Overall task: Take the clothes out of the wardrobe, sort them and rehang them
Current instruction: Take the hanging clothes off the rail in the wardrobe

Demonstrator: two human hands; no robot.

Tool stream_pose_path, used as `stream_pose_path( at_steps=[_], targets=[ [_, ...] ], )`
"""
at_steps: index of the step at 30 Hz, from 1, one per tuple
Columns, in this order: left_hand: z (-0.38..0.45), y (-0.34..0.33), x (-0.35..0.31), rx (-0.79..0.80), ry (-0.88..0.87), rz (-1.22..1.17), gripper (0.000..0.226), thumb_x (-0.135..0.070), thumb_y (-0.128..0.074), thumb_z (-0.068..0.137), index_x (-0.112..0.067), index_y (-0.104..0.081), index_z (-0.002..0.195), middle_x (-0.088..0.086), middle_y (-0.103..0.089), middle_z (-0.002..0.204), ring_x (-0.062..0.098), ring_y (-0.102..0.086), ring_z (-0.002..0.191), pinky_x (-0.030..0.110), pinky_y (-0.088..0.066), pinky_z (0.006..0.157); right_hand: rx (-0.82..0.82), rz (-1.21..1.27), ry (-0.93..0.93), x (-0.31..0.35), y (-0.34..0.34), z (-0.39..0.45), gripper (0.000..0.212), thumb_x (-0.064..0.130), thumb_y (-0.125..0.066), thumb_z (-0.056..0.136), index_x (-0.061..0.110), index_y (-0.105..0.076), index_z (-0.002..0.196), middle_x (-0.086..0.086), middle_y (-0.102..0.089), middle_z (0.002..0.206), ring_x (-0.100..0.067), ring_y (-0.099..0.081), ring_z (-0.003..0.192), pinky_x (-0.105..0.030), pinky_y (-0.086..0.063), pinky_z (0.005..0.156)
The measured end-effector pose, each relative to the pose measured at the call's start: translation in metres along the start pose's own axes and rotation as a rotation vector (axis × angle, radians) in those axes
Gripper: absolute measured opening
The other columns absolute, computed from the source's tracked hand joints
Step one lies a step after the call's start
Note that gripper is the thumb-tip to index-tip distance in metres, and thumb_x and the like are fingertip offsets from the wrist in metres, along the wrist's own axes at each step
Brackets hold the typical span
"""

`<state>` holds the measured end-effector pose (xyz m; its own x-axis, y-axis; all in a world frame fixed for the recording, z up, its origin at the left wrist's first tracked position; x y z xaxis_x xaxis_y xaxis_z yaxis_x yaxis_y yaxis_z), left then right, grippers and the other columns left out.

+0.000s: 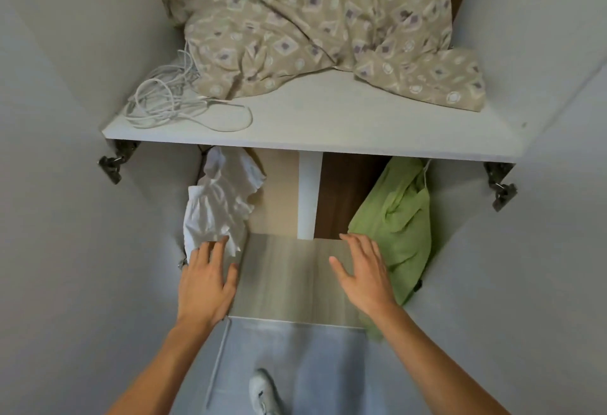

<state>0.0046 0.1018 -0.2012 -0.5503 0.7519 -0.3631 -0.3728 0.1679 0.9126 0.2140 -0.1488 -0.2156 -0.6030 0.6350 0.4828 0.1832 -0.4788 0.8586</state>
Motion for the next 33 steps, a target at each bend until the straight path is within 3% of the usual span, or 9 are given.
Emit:
stream_pose_path(
  at_steps=[5,9,12,15,18,23,25,28,33],
  targets=[
    [0.084,-0.019,0.031,0.007,-0.005,0.002,0.056,-0.039,-0.043,0.094,-0.012,-0.053,0.142,0.016,-0.057,0.131,0.041,-0.056,0.115,0.053,-0.054,0.087,-0.112,-0.041,-0.171,-0.044,0.008,0.049,0.059,0.055,-0.051,0.096,0.018,-0.056,0.142,-0.006,-0.055,0.142,-0.030,-0.047,0.131,-0.051,-0.046,0.109],
    [0.145,-0.036,0.070,0.022,0.040,0.047,0.058,-0.028,-0.064,0.095,-0.010,-0.048,0.148,0.028,-0.046,0.143,0.050,-0.046,0.124,0.061,-0.049,0.100,-0.270,-0.089,-0.328,-0.083,0.028,0.076,0.070,0.060,-0.045,0.089,0.008,-0.061,0.134,-0.018,-0.059,0.133,-0.041,-0.051,0.119,-0.053,-0.045,0.104],
    [0.176,-0.048,0.101,0.047,0.115,0.053,0.067,-0.035,-0.058,0.093,-0.010,-0.040,0.153,0.031,-0.037,0.145,0.053,-0.041,0.125,0.062,-0.044,0.103,-0.327,-0.197,-0.388,-0.111,0.042,0.089,0.065,0.054,-0.047,0.088,0.003,-0.063,0.126,-0.023,-0.061,0.127,-0.044,-0.054,0.113,-0.053,-0.045,0.102],
    [0.193,-0.064,0.122,0.087,0.193,0.010,0.072,-0.027,-0.066,0.093,-0.007,-0.032,0.154,0.034,-0.033,0.148,0.056,-0.041,0.128,0.064,-0.042,0.105,-0.333,-0.264,-0.438,-0.139,0.053,0.099,0.065,0.041,-0.060,0.086,0.002,-0.056,0.137,-0.029,-0.053,0.139,-0.049,-0.049,0.122,-0.058,-0.043,0.107],
    [0.201,-0.080,0.140,0.141,0.315,-0.057,0.069,-0.018,-0.070,0.092,0.001,-0.032,0.146,0.037,-0.040,0.140,0.060,-0.051,0.117,0.066,-0.047,0.099,-0.300,-0.243,-0.501,-0.168,0.054,0.109,0.070,0.022,-0.079,0.080,-0.002,-0.053,0.140,-0.033,-0.052,0.139,-0.053,-0.051,0.123,-0.061,-0.045,0.106],
    [0.206,-0.093,0.146,0.195,0.391,-0.055,0.068,-0.010,-0.067,0.095,0.007,-0.030,0.149,0.042,-0.054,0.129,0.061,-0.058,0.112,0.062,-0.049,0.093,-0.142,-0.053,-0.655,-0.201,0.043,0.114,0.084,0.019,-0.069,0.092,0.006,-0.022,0.161,-0.025,-0.047,0.139,-0.052,-0.054,0.117,-0.058,-0.048,0.097],
    [0.205,-0.100,0.149,0.220,0.417,-0.067,0.047,-0.009,-0.063,0.098,0.006,-0.041,0.137,0.040,-0.062,0.117,0.058,-0.063,0.105,0.059,-0.051,0.088,-0.114,-0.019,-0.700,-0.209,0.040,0.117,0.079,0.021,-0.063,0.098,0.009,-0.018,0.162,-0.024,-0.049,0.140,-0.050,-0.058,0.117,-0.056,-0.049,0.095],
    [0.203,-0.106,0.145,0.226,0.431,-0.101,0.022,-0.007,-0.056,0.102,-0.001,-0.044,0.119,0.037,-0.066,0.102,0.048,-0.062,0.084,0.053,-0.049,0.075,-0.057,-0.041,-0.758,-0.221,0.035,0.126,0.043,0.017,-0.051,0.103,0.007,-0.042,0.144,-0.024,-0.062,0.125,-0.044,-0.064,0.108,-0.051,-0.052,0.091],
    [0.204,-0.115,0.112,0.208,0.391,-0.205,0.016,-0.001,-0.056,0.101,-0.004,-0.042,0.110,0.033,-0.066,0.094,0.037,-0.054,0.073,0.046,-0.043,0.070,0.057,-0.019,-0.715,-0.199,0.005,0.141,0.013,0.010,-0.051,0.103,0.005,-0.062,0.106,-0.021,-0.072,0.105,-0.038,-0.070,0.095,-0.046,-0.058,0.083]
  ],
)
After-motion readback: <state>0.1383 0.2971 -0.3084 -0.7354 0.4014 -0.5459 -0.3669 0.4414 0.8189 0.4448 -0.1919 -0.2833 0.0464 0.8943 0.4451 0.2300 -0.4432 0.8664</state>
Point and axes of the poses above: each hand's wrist, its own z-axis towards the middle knuckle, its own y-axis out of the back of the hand, x = y × z, the point moved 10 cm from there along z, towards the middle knuckle
